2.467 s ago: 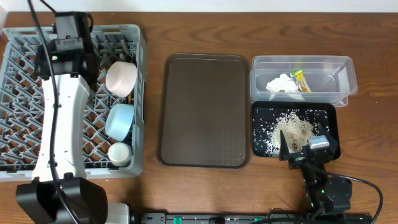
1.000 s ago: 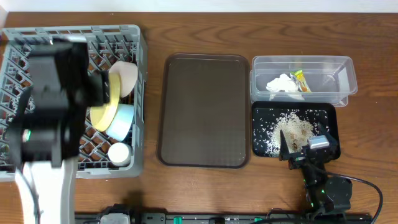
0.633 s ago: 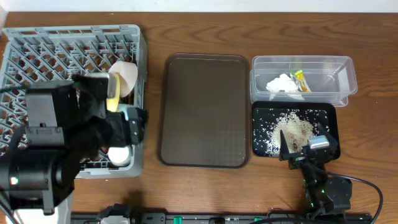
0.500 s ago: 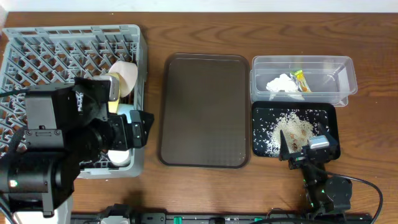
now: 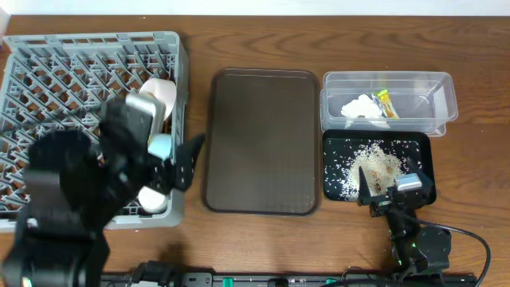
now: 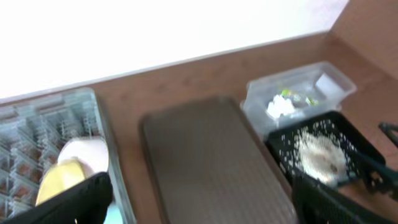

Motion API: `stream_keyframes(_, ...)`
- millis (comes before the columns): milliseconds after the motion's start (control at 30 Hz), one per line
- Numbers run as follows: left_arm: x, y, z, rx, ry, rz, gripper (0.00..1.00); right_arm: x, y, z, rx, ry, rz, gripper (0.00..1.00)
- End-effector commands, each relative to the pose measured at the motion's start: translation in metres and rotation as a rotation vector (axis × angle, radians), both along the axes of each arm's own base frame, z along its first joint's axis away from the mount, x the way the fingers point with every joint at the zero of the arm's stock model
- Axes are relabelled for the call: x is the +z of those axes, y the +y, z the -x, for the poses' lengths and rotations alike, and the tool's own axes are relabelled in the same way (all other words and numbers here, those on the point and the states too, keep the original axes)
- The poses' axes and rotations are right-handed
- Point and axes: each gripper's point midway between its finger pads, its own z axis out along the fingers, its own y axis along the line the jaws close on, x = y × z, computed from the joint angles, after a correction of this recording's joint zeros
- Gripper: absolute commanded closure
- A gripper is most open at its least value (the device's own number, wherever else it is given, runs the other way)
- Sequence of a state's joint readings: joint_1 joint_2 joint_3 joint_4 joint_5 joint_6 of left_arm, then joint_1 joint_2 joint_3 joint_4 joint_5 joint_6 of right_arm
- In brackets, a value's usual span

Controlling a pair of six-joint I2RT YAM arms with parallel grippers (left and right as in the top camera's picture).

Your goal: Sort waste into correct bins and load items into the dishwasher

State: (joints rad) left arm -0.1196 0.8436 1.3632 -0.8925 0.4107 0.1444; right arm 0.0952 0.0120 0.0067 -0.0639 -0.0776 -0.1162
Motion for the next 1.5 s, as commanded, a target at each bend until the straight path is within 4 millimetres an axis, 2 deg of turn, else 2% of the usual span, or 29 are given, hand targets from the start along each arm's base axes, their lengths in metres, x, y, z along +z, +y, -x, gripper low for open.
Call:
stream_keyframes(0,-0.012,0.000,0.010,-0.018,-0.073,-0.028,0.08,0.000,0.000,0.000,-0.002,0.000,-0.011,0.01)
stream_keyframes(233,-0.053,0.001,0.016,-0.007,-0.211,0.009,0.07,0.000,0.000,0.000,-0.001,0.000,-0.011,0.01)
stream_keyframes(433,-0.089,0.001,0.014,0.001,-0.296,0.044,0.07,0.000,0.000,0.000,-0.002,0.001,-0.011,0.01)
stream_keyframes(733,-0.131,0.008,0.014,0.047,-0.403,0.046,0.07,0.000,0.000,0.000,-0.002,0.001,-0.011,0.01)
stream_keyframes(1000,-0.164,0.017,0.014,0.097,-0.418,0.032,0.07,0.000,0.000,0.000,-0.001,0.001,-0.011,0.01)
stream_keyframes(1467,-0.223,0.019,-0.005,0.121,-0.377,0.018,0.07,0.000,0.000,0.000,-0.002,0.001,-0.011,0.01)
